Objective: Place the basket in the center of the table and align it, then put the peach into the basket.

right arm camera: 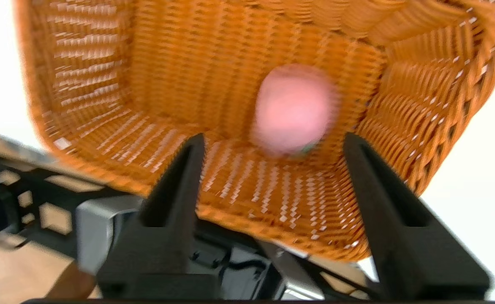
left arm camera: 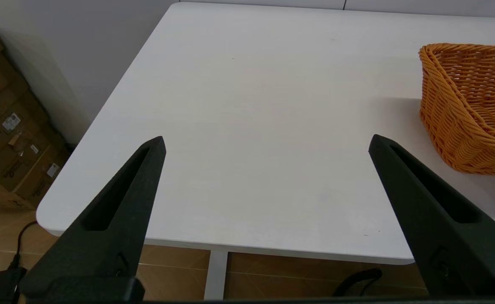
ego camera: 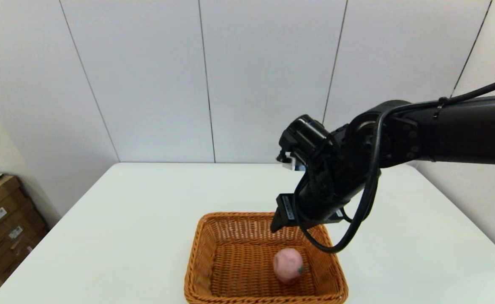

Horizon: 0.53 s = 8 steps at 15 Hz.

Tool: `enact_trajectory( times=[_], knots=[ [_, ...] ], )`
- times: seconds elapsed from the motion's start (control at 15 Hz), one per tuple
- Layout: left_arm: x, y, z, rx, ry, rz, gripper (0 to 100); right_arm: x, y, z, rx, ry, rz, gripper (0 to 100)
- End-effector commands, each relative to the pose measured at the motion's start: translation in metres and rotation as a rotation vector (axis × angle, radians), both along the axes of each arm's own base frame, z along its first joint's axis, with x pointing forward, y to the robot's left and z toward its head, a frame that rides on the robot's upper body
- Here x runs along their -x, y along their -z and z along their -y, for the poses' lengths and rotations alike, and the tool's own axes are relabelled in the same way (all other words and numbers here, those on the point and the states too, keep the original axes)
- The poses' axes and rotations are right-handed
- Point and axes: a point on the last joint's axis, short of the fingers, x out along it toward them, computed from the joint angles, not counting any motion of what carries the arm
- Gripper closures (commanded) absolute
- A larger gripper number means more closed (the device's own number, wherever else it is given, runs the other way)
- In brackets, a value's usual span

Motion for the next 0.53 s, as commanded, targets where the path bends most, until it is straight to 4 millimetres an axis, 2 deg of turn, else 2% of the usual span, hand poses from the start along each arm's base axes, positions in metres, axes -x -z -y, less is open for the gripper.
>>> enact_trajectory(
  times=[0.07, 0.33, 0.53],
  knots=[
    [0.000, 0.000, 0.000, 0.001, -0.001, -0.001, 0, -0.028, -0.025, 0.073, -0.082, 0.170, 0.024, 0],
    [0.000, 0.000, 0.000, 0.001, -0.001, -0.001, 0, -0.054, -0.020, 0.179, -0.109, 0.344, -0.020, 0],
    [0.000, 0.000, 0.000, 0.001, -0.001, -0.001, 0, -0.056, -0.019, 0.241, -0.136, 0.478, -0.009, 0]
  ],
)
